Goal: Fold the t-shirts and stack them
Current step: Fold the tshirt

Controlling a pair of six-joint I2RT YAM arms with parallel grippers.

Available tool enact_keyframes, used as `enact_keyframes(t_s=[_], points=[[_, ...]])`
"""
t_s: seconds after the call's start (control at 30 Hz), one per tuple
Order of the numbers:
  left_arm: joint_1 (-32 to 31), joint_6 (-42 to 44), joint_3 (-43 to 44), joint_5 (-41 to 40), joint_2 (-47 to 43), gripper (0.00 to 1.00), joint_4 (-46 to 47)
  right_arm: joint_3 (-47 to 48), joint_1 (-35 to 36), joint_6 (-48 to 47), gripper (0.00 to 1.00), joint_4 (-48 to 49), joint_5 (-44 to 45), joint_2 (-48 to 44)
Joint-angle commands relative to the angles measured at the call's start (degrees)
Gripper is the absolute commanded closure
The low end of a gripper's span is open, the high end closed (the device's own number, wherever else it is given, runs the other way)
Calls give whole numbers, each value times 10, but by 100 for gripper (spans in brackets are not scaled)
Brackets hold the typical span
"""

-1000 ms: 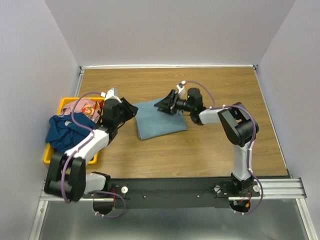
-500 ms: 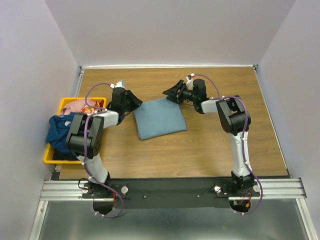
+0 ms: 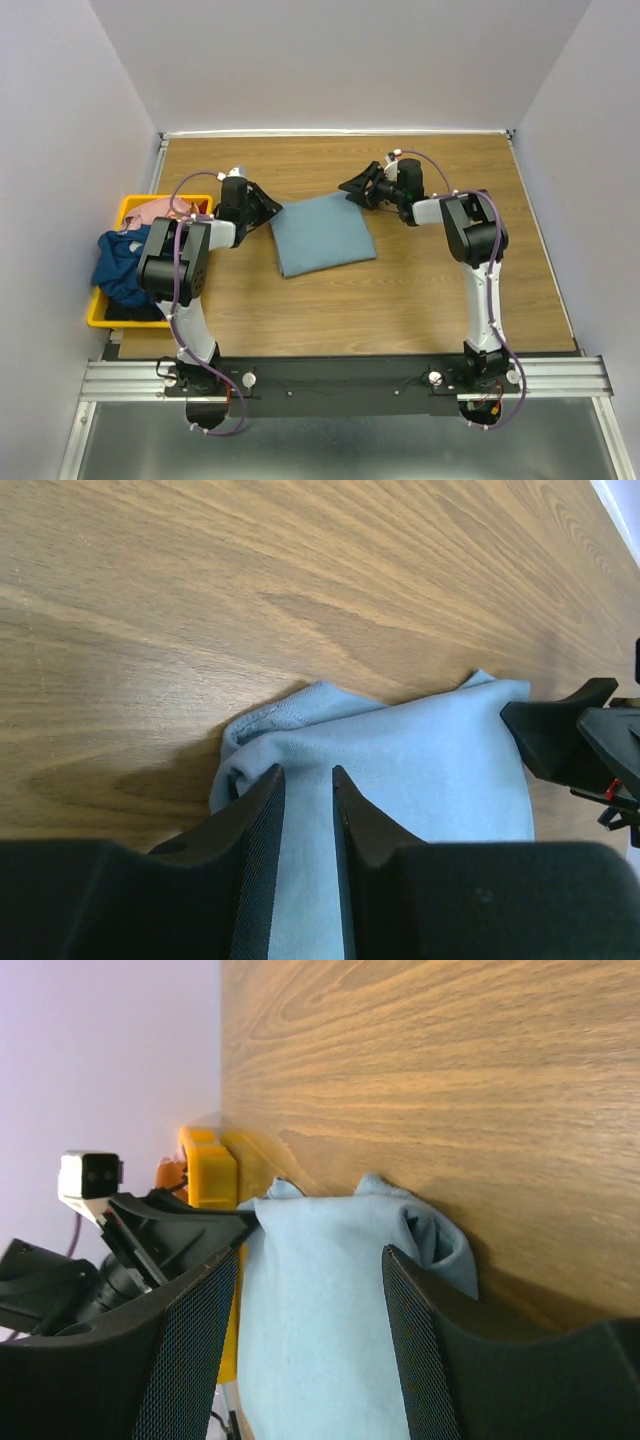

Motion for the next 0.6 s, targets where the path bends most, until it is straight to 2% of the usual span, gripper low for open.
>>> enact_keyframes(t_s=[0.0, 0.03, 0.13, 0.17, 0.33, 0.43, 0.57], points=[[8, 21, 8, 3, -70, 63, -7, -9, -8, -99, 33, -90, 7, -79], [8, 28, 11, -1, -83, 61, -16, -3, -8, -121, 32, -152, 16, -95], [8, 64, 30, -16, -143, 50, -70, 3, -8, -201, 32, -243, 62, -153], [8, 94, 34, -35, -161, 44, -99, -10, -8, -230, 32, -277, 75, -169], [8, 175, 40, -117, -286, 28, -182, -48, -8, -298, 32, -410, 141, -261], [7, 217, 23, -139, -352, 25, -240, -84, -7, -333, 32, -463, 167, -329], [6, 240, -13, -146, -422, 23, -304, -111, -4, -372, 33, -522, 193, -366]])
